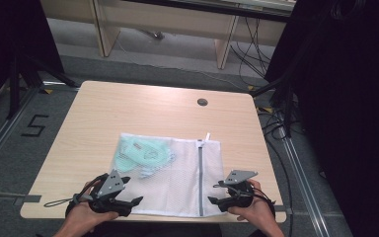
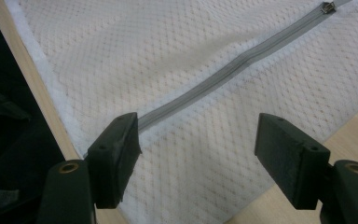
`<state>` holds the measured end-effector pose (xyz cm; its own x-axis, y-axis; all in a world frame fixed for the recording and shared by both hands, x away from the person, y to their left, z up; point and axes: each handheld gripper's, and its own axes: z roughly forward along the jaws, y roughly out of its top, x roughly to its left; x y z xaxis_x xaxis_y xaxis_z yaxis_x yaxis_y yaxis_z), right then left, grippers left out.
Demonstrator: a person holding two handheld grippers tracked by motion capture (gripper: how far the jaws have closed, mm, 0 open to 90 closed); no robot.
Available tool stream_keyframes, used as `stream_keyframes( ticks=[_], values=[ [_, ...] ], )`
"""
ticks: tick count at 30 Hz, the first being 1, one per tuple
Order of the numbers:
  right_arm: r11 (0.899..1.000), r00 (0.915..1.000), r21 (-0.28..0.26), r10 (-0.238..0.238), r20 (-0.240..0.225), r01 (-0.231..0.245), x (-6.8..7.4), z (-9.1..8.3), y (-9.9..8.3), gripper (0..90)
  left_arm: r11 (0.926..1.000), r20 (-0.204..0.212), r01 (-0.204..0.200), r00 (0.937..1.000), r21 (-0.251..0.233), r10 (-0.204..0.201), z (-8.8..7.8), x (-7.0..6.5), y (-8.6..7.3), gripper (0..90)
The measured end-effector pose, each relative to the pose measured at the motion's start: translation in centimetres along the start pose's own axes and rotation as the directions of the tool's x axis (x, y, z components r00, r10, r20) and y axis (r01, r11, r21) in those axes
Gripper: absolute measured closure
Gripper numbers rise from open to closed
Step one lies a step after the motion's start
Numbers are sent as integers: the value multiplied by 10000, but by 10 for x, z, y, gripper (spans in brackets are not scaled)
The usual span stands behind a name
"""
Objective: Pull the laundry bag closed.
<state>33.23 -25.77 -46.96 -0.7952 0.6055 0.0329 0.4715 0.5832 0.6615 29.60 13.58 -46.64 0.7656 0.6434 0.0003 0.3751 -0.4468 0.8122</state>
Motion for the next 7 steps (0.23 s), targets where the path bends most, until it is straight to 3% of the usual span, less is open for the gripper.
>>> stream_keyframes(
  ticks=[7],
  values=[
    [9998, 10000, 212, -17, 2, 17, -1, -2, -1, 313, 9998, 83, -170, 9998, 130, 169, 0, 3, 1, 253]
  ],
)
